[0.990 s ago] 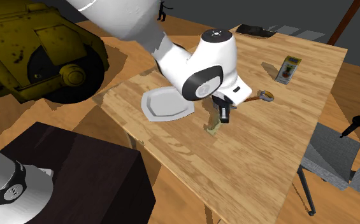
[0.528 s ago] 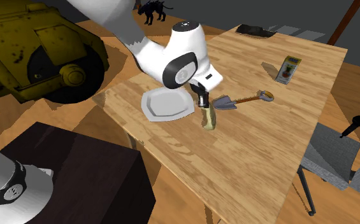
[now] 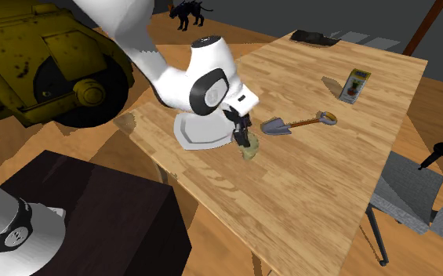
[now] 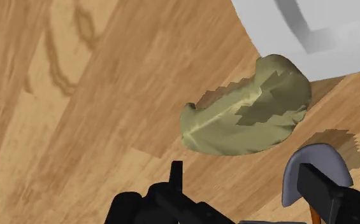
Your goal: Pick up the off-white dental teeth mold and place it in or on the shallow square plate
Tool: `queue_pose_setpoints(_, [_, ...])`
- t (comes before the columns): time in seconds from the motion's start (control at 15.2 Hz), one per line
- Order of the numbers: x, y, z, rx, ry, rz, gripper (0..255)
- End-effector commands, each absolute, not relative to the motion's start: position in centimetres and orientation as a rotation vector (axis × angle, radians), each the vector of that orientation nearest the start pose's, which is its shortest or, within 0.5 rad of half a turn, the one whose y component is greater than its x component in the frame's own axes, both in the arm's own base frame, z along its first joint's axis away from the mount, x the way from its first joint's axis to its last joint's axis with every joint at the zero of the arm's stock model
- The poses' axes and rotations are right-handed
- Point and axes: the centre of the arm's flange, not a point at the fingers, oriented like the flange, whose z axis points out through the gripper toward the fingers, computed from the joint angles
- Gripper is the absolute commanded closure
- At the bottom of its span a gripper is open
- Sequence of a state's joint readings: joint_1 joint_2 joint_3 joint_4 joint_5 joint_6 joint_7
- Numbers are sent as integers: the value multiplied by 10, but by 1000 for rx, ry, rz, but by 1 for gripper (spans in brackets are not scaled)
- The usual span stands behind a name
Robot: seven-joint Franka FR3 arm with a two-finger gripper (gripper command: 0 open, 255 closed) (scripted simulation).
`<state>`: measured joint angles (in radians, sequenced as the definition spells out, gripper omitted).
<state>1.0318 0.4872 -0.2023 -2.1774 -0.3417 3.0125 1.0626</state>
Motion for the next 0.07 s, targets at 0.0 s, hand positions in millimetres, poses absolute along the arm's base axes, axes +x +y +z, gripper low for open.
queue_pose_setpoints(0.0, [315,486,186,-2759,455,-838,0])
